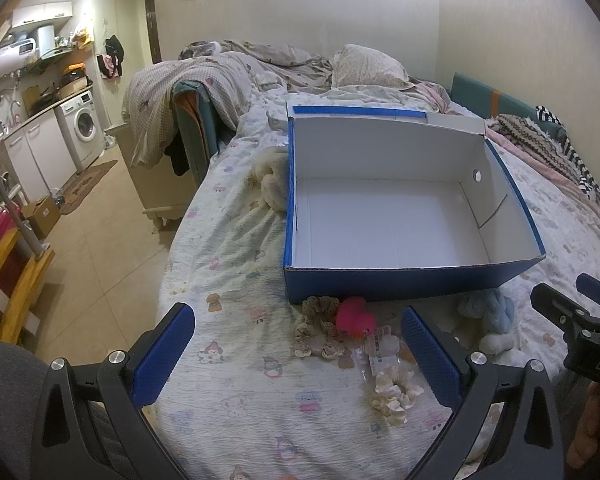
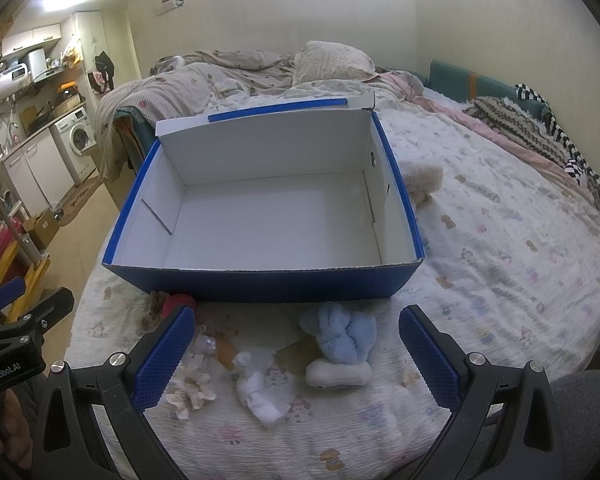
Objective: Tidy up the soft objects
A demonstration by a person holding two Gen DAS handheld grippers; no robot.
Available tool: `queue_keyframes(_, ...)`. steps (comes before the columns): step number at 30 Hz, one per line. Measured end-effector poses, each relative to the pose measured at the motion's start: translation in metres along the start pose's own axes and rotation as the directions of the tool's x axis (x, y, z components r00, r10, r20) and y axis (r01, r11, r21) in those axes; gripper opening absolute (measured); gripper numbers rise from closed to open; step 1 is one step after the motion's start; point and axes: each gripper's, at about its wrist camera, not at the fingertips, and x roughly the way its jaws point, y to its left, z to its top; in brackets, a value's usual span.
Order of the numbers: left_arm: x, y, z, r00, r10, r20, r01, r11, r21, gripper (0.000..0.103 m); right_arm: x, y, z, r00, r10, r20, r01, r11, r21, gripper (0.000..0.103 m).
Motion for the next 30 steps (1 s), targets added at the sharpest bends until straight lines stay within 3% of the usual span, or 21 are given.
queue_keyframes(30,-0.0008,0.0,0.0004,1.0,0.008,0.003,-0.008,1.0,0.005,0.103,0.0002,0.0005,0.0005,1.0,0.0,-0.002,0.0,1.0,0.001,0.103)
